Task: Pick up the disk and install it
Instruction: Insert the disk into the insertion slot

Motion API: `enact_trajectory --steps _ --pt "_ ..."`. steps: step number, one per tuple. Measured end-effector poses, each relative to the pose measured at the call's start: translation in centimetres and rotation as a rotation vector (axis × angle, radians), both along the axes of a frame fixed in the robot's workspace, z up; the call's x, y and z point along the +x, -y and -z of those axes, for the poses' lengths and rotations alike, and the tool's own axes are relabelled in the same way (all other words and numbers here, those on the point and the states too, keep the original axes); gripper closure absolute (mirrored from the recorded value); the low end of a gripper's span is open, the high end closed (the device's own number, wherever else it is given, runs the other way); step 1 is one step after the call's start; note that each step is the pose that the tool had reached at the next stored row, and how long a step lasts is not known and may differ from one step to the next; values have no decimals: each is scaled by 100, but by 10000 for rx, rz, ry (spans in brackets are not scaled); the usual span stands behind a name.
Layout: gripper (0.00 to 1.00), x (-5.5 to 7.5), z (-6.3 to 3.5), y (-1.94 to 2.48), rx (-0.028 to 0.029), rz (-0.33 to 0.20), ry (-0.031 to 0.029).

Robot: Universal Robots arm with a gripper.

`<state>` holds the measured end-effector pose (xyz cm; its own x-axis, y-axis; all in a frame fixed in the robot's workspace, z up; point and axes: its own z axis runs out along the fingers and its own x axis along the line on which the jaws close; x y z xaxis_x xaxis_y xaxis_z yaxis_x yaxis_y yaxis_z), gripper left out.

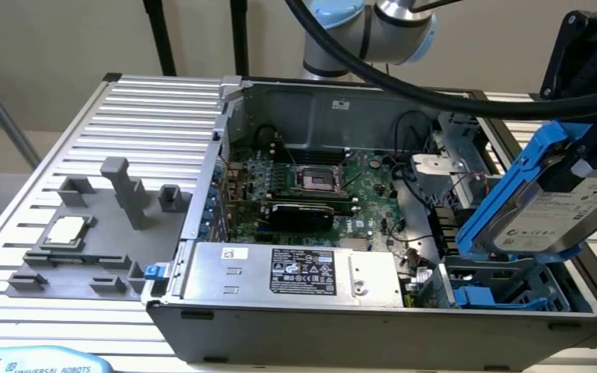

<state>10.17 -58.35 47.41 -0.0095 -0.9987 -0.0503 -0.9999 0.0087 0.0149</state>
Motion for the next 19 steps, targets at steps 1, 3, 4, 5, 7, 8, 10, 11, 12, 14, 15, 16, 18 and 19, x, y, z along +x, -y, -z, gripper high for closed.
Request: enact_trajectory --steps 1,3,4,5,7,8,10,11,12,14,15,16,18,19 --pt "67 9 14 0 0 -9 -16" --pt "67 14 35 4 1 -17 -19" --pt "67 14 39 9 0 -18 -19" --pt "67 14 43 14 0 -18 -17" --pt "67 14 48 19 1 -20 2" --pt "67 15 52 21 0 -21 10" --pt "67 14 79 25 0 -21 14" --pt "67 14 94 26 -1 -21 15" --pt "67 14 109 28 1 -20 15" --pt "67 14 131 32 0 -19 14" --pt "67 14 143 32 0 -19 15" --pt "67 14 157 34 0 -19 15" --pt "67 14 186 37 2 -19 15" --pt "67 13 201 39 0 -19 14"
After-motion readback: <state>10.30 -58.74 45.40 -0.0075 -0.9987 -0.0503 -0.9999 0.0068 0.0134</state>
